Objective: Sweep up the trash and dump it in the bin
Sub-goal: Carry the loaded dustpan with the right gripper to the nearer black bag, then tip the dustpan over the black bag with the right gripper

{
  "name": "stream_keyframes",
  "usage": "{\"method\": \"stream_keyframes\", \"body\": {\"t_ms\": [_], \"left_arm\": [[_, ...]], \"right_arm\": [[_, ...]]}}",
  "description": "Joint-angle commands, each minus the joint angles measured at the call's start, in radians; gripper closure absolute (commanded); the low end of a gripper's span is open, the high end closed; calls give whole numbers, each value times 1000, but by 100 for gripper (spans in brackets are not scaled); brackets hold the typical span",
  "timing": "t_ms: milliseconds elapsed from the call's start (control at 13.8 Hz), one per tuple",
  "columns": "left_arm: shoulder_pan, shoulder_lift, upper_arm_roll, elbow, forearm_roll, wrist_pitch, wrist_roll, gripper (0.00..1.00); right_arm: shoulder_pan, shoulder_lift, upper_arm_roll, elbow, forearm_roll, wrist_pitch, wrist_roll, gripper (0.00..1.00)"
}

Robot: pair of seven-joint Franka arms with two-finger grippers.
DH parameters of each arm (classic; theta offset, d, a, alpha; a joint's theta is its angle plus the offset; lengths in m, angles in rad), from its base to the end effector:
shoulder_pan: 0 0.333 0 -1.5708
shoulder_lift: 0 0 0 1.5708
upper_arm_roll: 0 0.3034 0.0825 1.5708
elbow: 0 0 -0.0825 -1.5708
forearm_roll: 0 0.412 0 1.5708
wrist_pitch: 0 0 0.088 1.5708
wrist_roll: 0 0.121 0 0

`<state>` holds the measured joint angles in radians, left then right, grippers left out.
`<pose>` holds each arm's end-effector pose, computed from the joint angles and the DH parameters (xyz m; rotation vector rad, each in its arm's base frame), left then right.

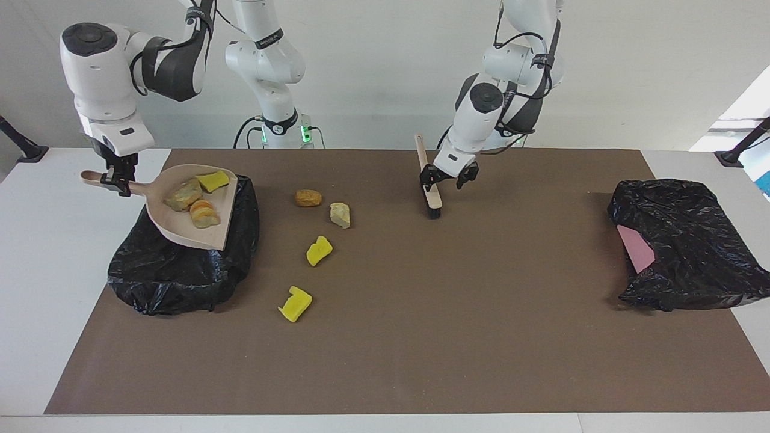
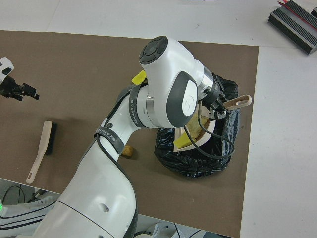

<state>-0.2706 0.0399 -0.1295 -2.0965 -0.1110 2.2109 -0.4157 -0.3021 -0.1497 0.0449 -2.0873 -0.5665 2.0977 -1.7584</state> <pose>0.5356 -0.2316 0.3681 3.0207 0.1192 0.0456 0.5336 -0.1731 0.4781 1.7238 2.0694 -0.4894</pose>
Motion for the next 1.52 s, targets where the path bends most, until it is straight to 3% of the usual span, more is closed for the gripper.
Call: {"method": "stream_keyframes", "body": {"t_ms": [0, 362, 796, 1158, 1447], "left_arm": [[86, 60, -10, 127, 21, -60, 112, 0], [241, 60, -9, 323, 24, -313, 342, 0], [287, 55, -4, 510, 113, -562, 413, 0], [298, 41, -9, 515, 105, -573, 408, 0], [303, 35, -9, 520, 96, -571, 406, 0]], "right_arm": [[3, -42, 10, -42, -96, 21, 25, 100], [102, -93, 10, -86, -268, -68, 239, 100], [133, -113, 12, -91, -429, -163, 297, 100], [149, -114, 23, -36, -506, -199, 301, 100], [241, -32, 29, 88, -472, -267, 373, 100]]}}
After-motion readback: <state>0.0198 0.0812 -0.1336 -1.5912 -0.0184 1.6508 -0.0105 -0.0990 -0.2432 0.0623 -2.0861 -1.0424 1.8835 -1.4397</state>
